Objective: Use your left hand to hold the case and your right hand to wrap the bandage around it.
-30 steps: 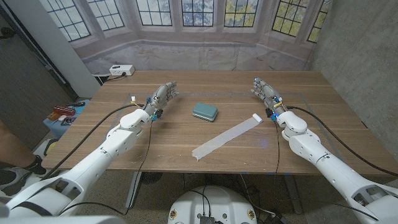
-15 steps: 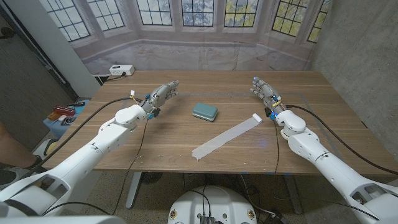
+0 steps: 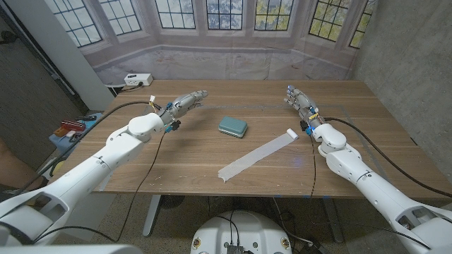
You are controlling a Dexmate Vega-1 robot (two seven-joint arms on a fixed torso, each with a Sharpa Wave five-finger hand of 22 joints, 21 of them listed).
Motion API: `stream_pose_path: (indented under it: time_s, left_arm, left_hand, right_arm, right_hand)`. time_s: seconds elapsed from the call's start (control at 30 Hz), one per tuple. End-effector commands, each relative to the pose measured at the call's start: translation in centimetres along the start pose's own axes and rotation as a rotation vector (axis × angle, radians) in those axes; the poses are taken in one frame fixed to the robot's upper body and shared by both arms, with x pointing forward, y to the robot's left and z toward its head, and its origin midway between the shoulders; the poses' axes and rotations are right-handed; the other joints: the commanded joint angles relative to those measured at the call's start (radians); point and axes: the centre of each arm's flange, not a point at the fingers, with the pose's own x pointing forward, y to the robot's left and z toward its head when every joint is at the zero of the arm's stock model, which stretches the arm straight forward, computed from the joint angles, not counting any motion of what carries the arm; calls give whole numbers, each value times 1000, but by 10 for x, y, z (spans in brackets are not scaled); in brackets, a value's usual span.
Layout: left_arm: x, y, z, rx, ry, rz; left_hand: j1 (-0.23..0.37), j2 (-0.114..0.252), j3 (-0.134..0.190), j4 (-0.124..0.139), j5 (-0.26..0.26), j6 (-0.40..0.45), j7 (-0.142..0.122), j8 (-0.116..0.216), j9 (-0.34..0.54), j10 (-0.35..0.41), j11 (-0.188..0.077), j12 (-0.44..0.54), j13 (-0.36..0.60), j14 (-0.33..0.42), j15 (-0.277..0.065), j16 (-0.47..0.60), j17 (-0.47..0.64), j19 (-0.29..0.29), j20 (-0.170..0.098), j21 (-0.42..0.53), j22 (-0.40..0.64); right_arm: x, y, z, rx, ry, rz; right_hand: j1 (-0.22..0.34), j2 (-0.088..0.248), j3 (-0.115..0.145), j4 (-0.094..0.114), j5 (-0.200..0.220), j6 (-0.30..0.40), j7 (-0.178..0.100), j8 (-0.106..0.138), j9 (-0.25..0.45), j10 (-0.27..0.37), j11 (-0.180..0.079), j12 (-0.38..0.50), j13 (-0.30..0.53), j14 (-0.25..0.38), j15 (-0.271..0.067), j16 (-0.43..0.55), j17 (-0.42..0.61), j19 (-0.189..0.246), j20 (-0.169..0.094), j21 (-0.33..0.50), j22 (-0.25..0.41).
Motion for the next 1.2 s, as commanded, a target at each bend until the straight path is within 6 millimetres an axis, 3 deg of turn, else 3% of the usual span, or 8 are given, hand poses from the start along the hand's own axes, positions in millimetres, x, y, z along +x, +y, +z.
stream_pose_path:
  time_s: [0.03, 0.43, 0.77, 1.2]
  left_arm:
    - [-1, 3, 10, 124, 20, -65]
    - [8, 10, 27, 256, 43, -133]
    - [18, 9, 37, 361, 69, -213]
    - [26, 1, 47, 440, 84, -308]
  left_hand:
    - [14, -4, 2, -15, 7, 9, -3, 2, 3, 10, -6, 7, 1, -2, -12, 0, 4, 5, -4, -3, 1]
    - [52, -1, 13, -55, 18, 4, -4, 0, 3, 22, -19, 7, 2, -15, -14, -3, 4, 2, -3, -8, 0]
    - [109, 13, 35, -90, 44, 35, 15, 12, 4, 12, -22, 0, 3, -26, -13, -3, 4, 1, -1, -11, 0]
    - [150, 3, 44, -103, 54, 53, 27, 17, 6, 18, -21, 1, 5, -35, -8, -3, 5, -1, -4, -13, 0]
  right_arm:
    - [2, -3, 4, -4, -9, -10]
    - [4, -1, -1, 15, -9, -17]
    - [5, -3, 0, 22, -24, -27]
    - [-3, -8, 0, 24, -32, -47]
  right_hand:
    - [8, 6, -1, -7, 2, 4, 2, 2, 3, 11, 0, 7, 4, 13, -4, 4, 3, 7, -6, 9, 4]
    - [7, 6, -1, -11, 2, 3, 6, 1, 3, 11, 1, 6, 5, 13, -2, 4, 3, 8, -5, 8, 4]
    - [9, 7, 1, -16, 3, 1, 10, 0, 3, 11, 6, 6, 5, 16, 8, 6, 2, 9, -2, 8, 4]
    - [17, 5, 4, -27, 5, 1, 12, 0, 3, 10, 6, 5, 5, 15, 10, 4, 0, 9, -1, 8, 4]
